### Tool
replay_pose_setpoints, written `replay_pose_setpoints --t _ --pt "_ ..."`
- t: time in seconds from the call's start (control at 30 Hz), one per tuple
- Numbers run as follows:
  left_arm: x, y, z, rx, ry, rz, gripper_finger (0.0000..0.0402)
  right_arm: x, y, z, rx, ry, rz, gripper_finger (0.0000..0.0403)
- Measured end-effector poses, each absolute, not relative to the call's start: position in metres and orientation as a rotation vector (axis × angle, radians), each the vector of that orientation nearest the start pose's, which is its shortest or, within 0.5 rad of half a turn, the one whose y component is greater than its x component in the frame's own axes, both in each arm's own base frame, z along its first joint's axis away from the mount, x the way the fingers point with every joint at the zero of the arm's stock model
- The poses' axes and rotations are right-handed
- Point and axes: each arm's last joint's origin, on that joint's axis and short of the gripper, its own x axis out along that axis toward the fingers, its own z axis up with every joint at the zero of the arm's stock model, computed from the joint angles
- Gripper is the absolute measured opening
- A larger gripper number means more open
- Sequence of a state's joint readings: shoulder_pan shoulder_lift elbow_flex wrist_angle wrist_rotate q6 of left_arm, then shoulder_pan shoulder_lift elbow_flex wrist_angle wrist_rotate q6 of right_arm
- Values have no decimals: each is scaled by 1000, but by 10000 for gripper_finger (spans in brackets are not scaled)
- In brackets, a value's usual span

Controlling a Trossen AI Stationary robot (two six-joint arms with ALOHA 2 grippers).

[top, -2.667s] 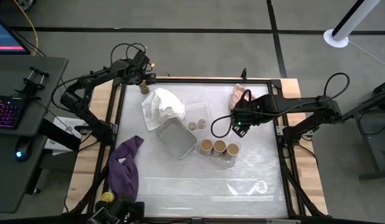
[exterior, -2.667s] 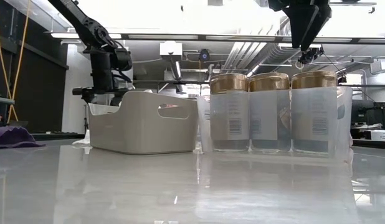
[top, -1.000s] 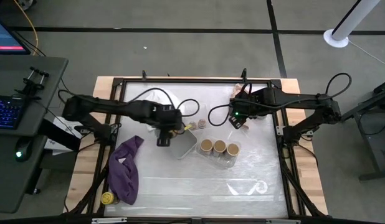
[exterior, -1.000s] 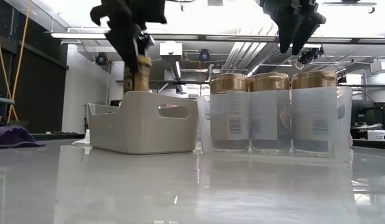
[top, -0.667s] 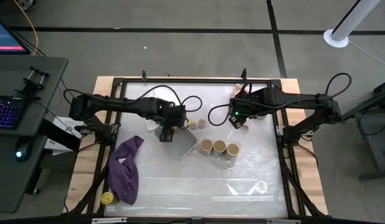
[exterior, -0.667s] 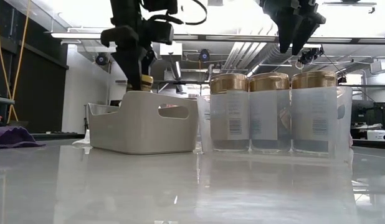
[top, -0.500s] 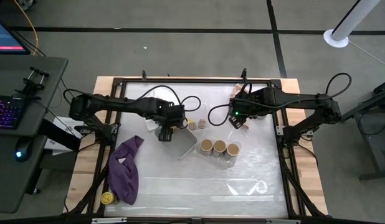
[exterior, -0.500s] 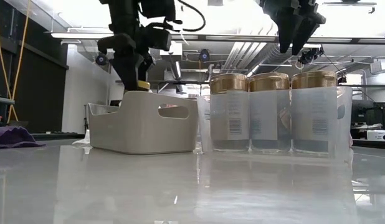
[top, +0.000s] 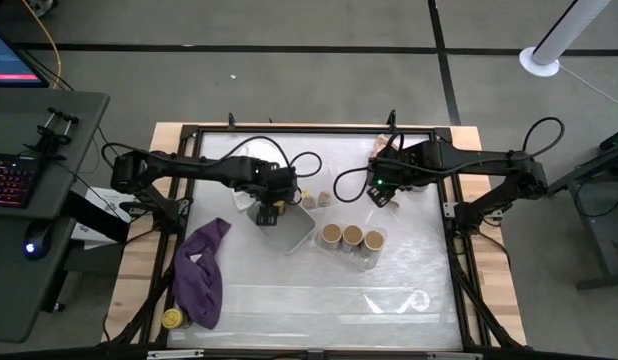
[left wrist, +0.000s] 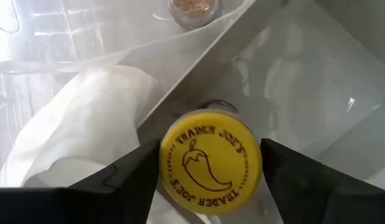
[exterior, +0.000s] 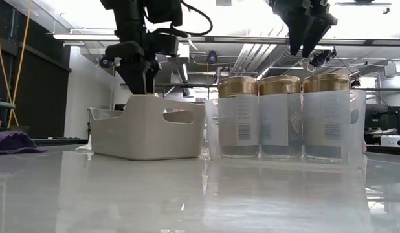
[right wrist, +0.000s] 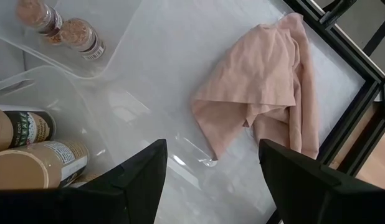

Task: Sort spices by type
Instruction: Put the top yellow seasoning bottle into the gray bin, then put the yellow seasoning bottle into the gray bin

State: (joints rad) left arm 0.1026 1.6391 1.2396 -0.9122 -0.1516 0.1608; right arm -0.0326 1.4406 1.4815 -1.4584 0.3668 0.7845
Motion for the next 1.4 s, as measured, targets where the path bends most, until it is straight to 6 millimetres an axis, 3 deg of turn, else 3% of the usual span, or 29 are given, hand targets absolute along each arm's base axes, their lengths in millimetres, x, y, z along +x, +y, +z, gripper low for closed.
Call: replay_pose_setpoints --t 0.2,0.33,0.53,0.7,0.83,1.0,1.17,1.3,1.4 --pt "309 37 234 166 1337 114 285 243 -18 342 409 1173 -845 250" --pt "312 37 245 167 1316 116 291 243 -18 342 410 1171 -844 250" --pt "309 40 291 194 1281 183 291 243 -18 342 407 1170 -841 250" --pt "286 30 331 24 1148 278 291 243 -18 342 404 1171 -839 250" --pt "254 -8 344 -103 1116 282 291 244 -18 342 405 1167 -837 250" --pt "214 -81 330 -159 1268 178 291 245 -18 342 409 1154 -832 250" --pt "191 -148 318 -77 1413 -54 291 247 -18 342 396 1145 -812 250" --pt "178 -187 312 -86 1558 -238 291 247 -18 342 399 1142 -811 250" --pt "167 -205 307 -177 1654 -280 291 247 -18 342 399 1142 -811 250"
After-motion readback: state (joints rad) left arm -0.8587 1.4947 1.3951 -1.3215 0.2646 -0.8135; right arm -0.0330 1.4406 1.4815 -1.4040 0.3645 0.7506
